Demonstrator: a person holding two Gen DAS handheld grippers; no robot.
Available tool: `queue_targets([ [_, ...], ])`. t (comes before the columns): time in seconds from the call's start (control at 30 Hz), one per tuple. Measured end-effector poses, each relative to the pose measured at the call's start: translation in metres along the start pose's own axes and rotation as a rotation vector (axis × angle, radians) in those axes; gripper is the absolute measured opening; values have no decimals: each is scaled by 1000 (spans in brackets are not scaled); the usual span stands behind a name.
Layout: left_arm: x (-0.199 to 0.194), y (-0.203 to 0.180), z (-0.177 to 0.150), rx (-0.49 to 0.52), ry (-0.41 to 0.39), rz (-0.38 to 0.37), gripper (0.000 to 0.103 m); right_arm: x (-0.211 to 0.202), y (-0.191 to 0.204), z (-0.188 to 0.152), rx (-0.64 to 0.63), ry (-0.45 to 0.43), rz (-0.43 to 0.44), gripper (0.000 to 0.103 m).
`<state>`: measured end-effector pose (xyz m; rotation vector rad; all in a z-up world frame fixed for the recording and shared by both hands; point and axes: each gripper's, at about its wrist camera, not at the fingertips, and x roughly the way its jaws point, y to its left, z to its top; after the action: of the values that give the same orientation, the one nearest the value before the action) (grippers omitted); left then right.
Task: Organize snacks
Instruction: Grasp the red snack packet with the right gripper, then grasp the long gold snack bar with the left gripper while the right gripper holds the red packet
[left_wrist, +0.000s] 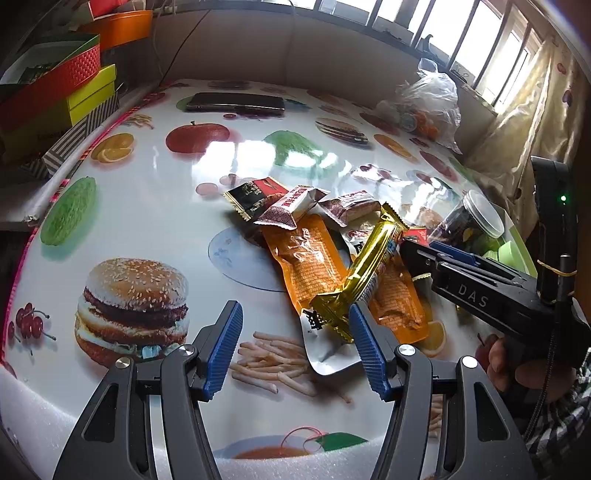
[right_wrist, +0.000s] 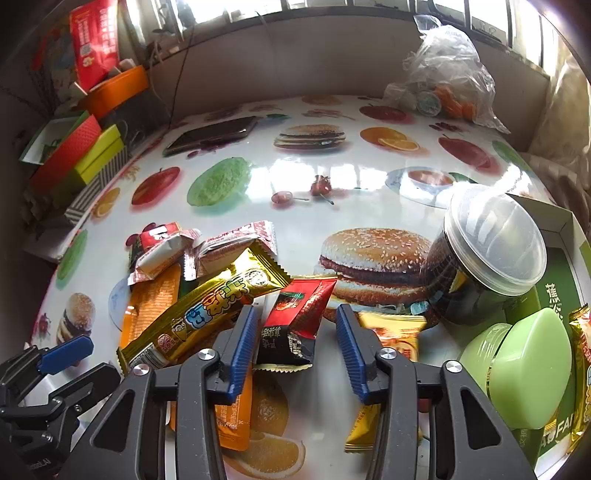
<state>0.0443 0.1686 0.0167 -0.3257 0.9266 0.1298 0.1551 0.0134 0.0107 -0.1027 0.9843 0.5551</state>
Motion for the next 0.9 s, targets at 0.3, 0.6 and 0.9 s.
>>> queue_targets([
  [0.3,4,-7,7,17,14,-32,61,-5,-4,-5,4,-14,11,24],
  [0.6,8,-21,16,54,30,-48,61,-22,-8,-15,19,-29,31,23],
  [0.9,21,-39,27,117,49,-27,61,-43,-6,-29,-3,-37,57,23],
])
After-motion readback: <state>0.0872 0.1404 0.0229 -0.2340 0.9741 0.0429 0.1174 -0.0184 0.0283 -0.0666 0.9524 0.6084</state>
